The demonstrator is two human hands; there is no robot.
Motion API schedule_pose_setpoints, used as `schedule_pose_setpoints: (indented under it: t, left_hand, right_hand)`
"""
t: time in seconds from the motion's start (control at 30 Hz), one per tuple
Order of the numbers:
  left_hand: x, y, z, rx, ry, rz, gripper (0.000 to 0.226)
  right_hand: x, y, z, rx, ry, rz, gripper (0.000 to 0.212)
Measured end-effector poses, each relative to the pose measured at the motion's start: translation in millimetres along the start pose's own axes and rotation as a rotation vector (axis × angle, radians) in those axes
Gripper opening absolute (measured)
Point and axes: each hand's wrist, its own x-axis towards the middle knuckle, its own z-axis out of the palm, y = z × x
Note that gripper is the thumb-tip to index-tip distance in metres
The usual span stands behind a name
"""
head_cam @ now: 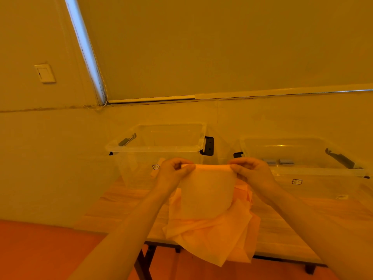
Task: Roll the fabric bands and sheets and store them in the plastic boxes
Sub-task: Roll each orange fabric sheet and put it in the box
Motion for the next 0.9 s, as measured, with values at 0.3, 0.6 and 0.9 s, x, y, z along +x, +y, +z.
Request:
schedule_pose_setpoints:
  t: [0.3,0.6,0.9]
  left_hand:
    - [0.1,2.4,0.1,-0.021,-0.02,-0.001,0.014]
    - [-1.1,-0.1,-1.5,-0.006,-0.005,0.018,0.014]
    - [-1.5,1.5,-3.8,-0.021,-0.021,0.008,0.023]
  right_hand:
    - [0.5,-2.1,-2.2,-0.055,-0.033,0.019,0.019]
    - [-1.5,-0.9,1.2,-0.02,-0.003,-0.017,0.013]
    - [-0.2,3.1,2.7,-0.047,0.017,-0.029,0.012]
